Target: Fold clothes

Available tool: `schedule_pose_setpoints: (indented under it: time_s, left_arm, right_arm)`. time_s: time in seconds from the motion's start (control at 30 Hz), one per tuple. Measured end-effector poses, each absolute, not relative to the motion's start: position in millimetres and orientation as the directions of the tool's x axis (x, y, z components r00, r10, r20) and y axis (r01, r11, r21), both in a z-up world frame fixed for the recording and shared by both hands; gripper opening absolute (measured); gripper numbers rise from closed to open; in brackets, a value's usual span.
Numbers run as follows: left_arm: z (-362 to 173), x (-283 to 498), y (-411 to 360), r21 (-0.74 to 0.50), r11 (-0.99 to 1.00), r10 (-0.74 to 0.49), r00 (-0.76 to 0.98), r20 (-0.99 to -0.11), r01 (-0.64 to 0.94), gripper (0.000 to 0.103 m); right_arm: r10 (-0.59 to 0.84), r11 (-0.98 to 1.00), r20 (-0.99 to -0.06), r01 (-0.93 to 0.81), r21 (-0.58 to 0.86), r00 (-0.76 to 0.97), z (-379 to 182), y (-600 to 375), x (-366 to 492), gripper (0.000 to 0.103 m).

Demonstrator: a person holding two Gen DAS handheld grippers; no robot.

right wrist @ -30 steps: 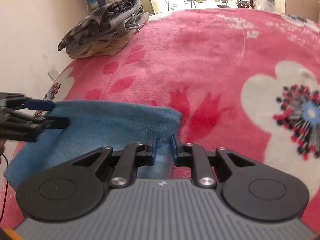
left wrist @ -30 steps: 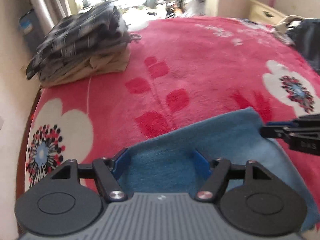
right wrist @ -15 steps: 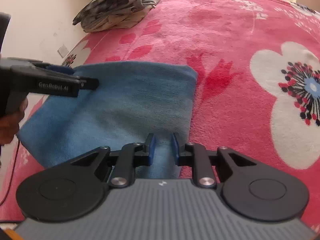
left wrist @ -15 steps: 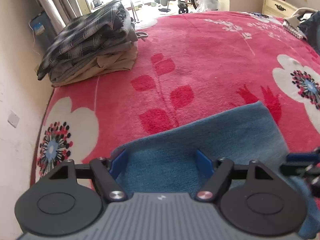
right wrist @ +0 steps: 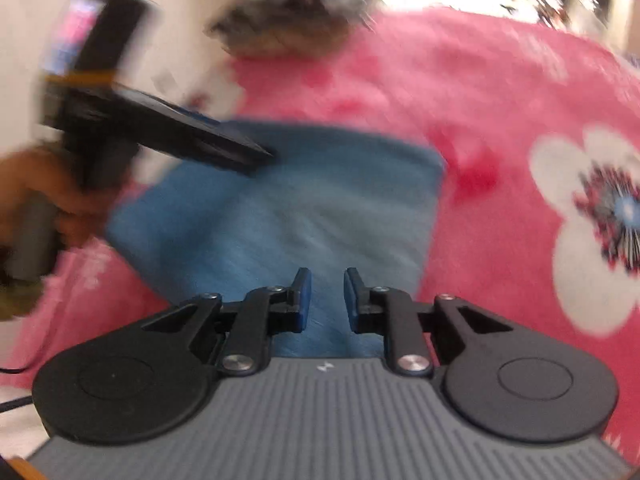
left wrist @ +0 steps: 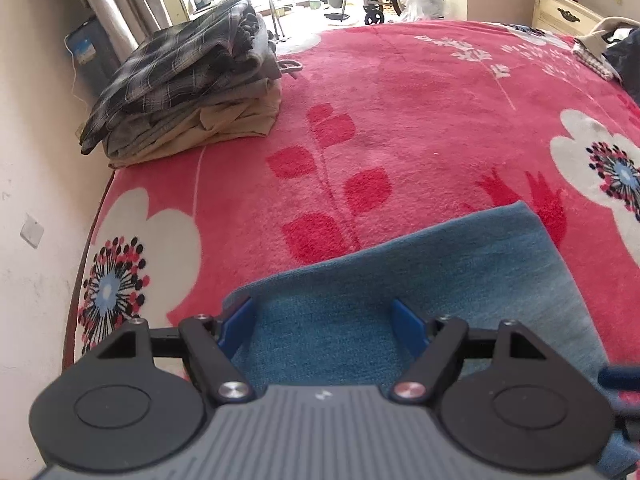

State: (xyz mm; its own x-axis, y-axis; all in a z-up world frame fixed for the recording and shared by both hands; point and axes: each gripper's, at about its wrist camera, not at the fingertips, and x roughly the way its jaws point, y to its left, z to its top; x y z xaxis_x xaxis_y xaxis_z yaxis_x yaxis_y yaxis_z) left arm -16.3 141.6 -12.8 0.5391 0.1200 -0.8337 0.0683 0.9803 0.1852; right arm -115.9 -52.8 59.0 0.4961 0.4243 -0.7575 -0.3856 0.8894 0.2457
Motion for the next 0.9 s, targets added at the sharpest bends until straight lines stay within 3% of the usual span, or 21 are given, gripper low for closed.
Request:
schedule_pose_setpoints:
  time_s: [0.07, 0.27, 0.9]
  left_arm:
    - [-13, -17, 140, 0.19, 0.979, 0.123, 0.539, -0.833, 0.07, 0.077]
    - [-13, -20, 136, 0.224, 0.971, 0.143, 0.549, -0.824, 0.082, 0.077]
    - [-13, -23, 133, 0.244, 0.966, 0.158, 0.56, -0.813, 0.081, 0.077]
  right_arm:
    - [0.456, 0.869, -0.759, -0.416, 0.268, 0.465, 53, -48, -123, 0.017]
    - [0.378, 0.865, -0.829, -0.476, 0.158, 0.411, 25, -26, -132, 0.017]
    - [0.417, 0.875, -0.813, -0.423, 0.237, 0.406, 22, -32, -124, 0.019]
